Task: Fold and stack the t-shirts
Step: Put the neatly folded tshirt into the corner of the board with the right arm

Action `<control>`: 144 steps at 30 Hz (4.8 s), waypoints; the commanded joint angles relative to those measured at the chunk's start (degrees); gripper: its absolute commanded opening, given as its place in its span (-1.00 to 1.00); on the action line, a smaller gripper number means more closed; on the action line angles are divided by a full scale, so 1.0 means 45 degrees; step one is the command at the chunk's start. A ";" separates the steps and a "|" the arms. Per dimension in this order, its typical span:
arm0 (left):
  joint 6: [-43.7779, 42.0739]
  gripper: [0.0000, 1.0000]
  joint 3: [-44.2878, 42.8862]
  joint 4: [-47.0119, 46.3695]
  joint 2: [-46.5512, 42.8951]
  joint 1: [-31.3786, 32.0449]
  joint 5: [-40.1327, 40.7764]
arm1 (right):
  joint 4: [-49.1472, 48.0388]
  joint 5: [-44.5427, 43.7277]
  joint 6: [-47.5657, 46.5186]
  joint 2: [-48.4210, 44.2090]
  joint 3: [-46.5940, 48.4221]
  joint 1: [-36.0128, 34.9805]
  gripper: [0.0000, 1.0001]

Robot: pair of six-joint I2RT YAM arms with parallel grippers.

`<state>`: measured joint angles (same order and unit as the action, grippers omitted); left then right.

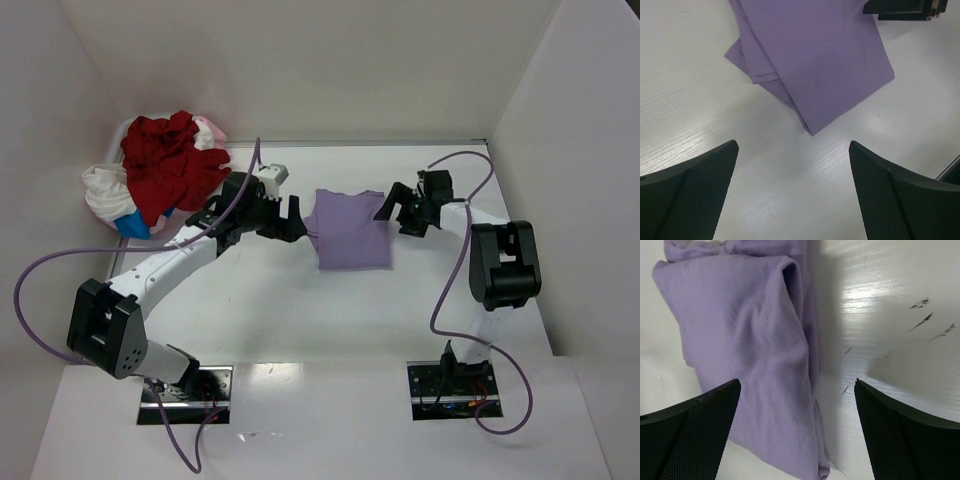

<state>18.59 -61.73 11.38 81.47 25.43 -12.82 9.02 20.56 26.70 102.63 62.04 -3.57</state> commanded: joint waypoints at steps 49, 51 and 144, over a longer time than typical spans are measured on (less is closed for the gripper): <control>-0.0811 0.98 -0.0051 0.0441 -0.0410 -0.0515 -0.0647 | 0.0301 -0.1853 0.2249 0.3246 0.4119 -0.0361 -1.00; -0.0946 0.98 -0.0168 0.0441 -0.0292 -0.0515 -0.0647 | 0.0554 -0.1853 0.2485 0.3985 0.4726 -0.0028 -1.00; -0.0850 0.98 0.0125 0.0323 -0.1093 -0.1061 -0.2405 | -0.0343 -0.6168 0.3480 -0.0521 -0.0818 0.2103 0.67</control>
<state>15.14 -61.34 13.47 78.30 20.93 -22.83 10.68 -4.54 40.45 99.00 58.59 6.66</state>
